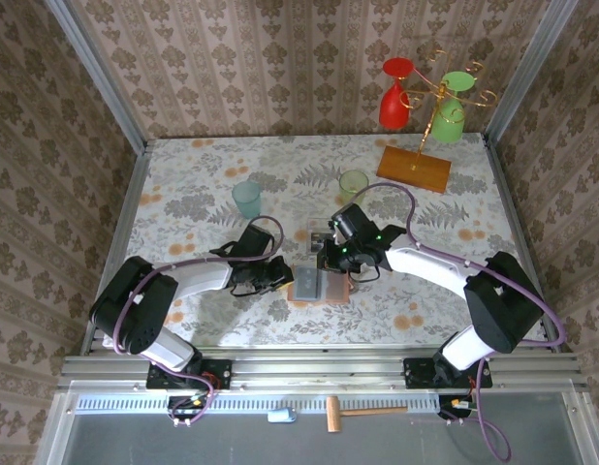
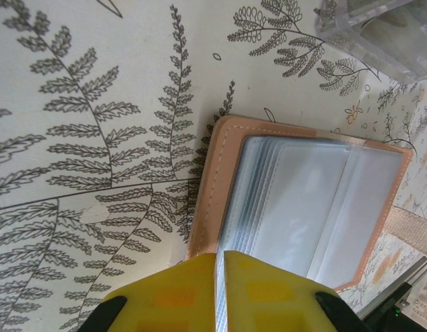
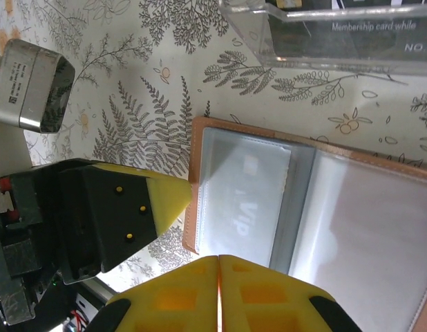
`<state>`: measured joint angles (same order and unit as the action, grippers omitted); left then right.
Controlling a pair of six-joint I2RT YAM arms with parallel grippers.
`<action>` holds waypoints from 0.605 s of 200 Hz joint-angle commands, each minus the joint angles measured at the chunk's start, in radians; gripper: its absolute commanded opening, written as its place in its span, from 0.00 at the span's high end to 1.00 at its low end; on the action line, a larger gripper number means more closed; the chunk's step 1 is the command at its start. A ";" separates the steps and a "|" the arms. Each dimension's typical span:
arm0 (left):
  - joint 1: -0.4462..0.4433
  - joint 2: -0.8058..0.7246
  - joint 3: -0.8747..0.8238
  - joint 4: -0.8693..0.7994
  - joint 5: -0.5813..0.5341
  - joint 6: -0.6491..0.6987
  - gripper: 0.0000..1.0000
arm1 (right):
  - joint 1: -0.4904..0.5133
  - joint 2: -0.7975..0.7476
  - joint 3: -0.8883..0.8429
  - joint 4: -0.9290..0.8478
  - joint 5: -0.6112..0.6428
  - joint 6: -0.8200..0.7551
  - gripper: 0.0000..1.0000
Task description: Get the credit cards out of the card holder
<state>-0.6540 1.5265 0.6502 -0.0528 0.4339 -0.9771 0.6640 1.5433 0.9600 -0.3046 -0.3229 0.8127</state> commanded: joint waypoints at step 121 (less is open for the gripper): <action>-0.024 -0.018 -0.059 0.033 0.016 -0.015 0.89 | 0.025 0.068 0.004 0.002 -0.050 0.106 0.89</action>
<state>-0.6739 1.5265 0.6079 -0.0212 0.4488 -0.9825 0.6754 1.5806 0.9512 -0.2726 -0.3458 0.8909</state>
